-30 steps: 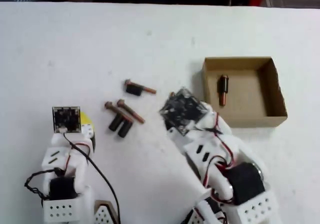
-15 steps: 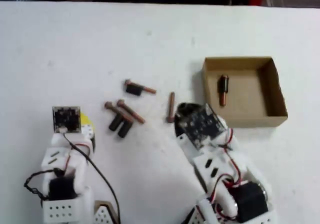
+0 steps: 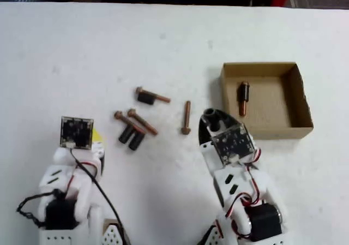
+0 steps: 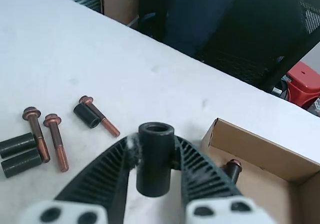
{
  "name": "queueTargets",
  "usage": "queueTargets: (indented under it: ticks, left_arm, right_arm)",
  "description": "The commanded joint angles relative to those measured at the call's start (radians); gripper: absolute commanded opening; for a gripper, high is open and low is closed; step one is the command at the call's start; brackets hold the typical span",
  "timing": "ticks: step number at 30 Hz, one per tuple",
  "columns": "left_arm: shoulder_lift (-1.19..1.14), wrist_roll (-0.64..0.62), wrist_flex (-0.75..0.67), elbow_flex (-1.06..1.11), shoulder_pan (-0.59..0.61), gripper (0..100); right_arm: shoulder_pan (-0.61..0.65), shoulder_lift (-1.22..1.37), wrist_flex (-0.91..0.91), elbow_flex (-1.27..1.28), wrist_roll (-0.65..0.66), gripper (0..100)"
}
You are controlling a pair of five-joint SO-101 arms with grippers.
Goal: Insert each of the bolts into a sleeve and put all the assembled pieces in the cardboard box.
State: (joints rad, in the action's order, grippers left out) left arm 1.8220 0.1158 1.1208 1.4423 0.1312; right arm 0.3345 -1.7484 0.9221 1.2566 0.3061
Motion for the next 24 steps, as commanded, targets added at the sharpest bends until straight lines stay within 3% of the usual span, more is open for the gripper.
queueTargets:
  ticks: [1, 5, 9, 15, 24]
  left_arm:
    - [-0.002, 0.044, 0.049, -0.124, -0.007, 2]
    - [-0.087, 0.061, 0.061, -0.215, -0.007, 2]
    - [-0.343, 0.057, 0.061, -0.377, -0.013, 2]
    - [-0.651, 0.057, 0.057, -0.546, -0.015, 2]
    - [-0.854, 0.054, 0.055, -0.64, -0.022, 2]
  right_arm:
    - [-0.007, -0.061, -0.035, 0.011, -0.018, 1.7]
    - [-0.007, -0.048, -0.035, 0.018, -0.023, 1.7]
    - [-0.008, -0.05, -0.045, 0.037, -0.025, 1.7]
    - [-0.008, -0.05, -0.263, 0.199, -0.025, 1.7]
    - [-0.067, -0.051, -0.458, 0.328, -0.026, 1.7]
